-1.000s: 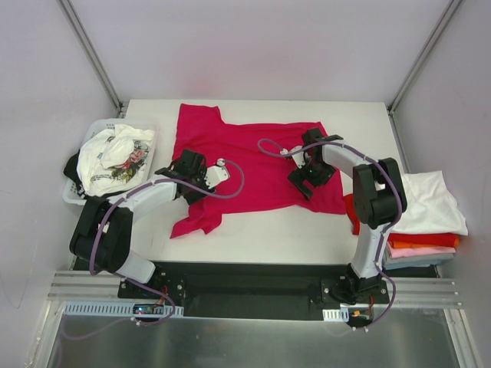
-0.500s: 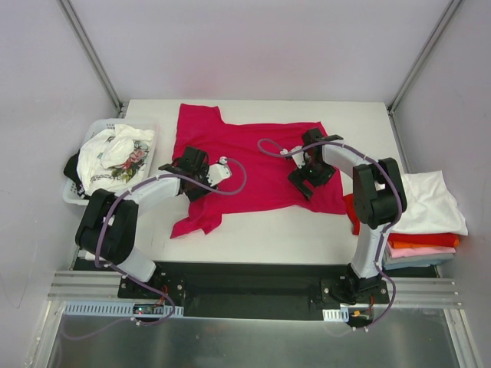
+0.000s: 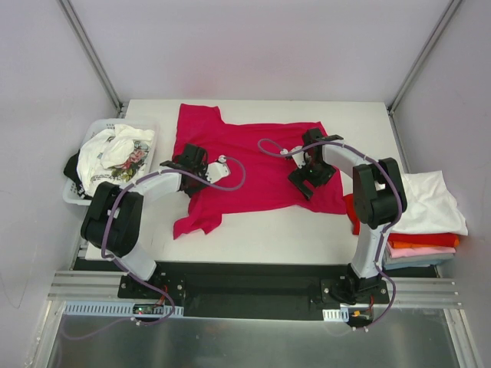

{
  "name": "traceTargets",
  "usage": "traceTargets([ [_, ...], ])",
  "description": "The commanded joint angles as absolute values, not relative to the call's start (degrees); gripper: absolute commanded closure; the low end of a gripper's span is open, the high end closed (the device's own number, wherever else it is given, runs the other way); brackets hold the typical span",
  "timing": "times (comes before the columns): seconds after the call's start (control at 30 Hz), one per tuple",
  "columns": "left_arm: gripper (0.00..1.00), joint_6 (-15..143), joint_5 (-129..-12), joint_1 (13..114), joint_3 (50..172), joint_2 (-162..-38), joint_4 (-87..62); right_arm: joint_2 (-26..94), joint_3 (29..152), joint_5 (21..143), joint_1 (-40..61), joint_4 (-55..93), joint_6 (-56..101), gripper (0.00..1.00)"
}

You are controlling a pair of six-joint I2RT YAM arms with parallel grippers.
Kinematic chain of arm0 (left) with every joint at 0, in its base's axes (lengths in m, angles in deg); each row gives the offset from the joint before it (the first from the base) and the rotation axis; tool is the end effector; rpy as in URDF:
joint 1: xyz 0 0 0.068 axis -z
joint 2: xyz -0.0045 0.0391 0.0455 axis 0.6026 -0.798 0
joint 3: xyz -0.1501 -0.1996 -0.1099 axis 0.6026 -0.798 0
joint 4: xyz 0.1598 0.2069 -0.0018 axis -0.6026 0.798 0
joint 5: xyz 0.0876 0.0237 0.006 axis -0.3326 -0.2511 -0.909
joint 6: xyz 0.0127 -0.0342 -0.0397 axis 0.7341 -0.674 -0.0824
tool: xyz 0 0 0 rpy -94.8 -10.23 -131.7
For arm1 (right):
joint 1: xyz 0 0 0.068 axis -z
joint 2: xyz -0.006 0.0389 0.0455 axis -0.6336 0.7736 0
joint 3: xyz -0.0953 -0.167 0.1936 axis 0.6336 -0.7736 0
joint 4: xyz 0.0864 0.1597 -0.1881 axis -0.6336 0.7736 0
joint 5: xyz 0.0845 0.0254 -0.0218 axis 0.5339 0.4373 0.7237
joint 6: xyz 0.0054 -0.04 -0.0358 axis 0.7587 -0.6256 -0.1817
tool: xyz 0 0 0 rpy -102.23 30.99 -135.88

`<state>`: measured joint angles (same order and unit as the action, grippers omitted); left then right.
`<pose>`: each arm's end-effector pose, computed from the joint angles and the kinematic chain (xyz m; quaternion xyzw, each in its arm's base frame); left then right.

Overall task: Fold and stack the t-shirts
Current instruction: Flatten out the tshirt

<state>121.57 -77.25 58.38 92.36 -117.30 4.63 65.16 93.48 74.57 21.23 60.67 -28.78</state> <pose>0.3020 -0.1188 0.1804 0.5270 0.7923 0.0534 0.3029 0.3650 0.1191 0.1655 -0.5161 0.8478 -0.0294 0.1184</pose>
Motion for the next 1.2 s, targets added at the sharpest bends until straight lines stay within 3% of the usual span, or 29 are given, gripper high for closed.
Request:
traceTargets([
  [0.0, 1.0, 122.39, -77.28, 57.45, 91.67, -115.31, 4.39, 65.7, 94.72, 73.95, 21.83, 62.82, -29.89, 0.0],
  [0.5, 1.0, 128.89, -83.16, 53.93, 85.52, -105.55, 4.3, 65.7, 94.46, 70.96, 22.36, 63.26, -29.8, 0.0],
  [1.07, 1.0, 138.38, -89.14, 46.91, 88.24, -106.33, 4.3, 65.96, 96.83, 70.26, 22.8, 64.49, -29.53, 0.0],
  [1.13, 0.99, 139.61, -89.67, 46.2, 88.24, -106.07, 4.39, 66.05, 97.01, 70.43, 22.8, 64.66, -29.53, 0.0],
  [1.17, 0.93, 139.96, -89.93, 46.02, 88.33, -105.9, 4.3, 66.05, 97.09, 70.61, 22.8, 64.75, -29.53, 0.0],
])
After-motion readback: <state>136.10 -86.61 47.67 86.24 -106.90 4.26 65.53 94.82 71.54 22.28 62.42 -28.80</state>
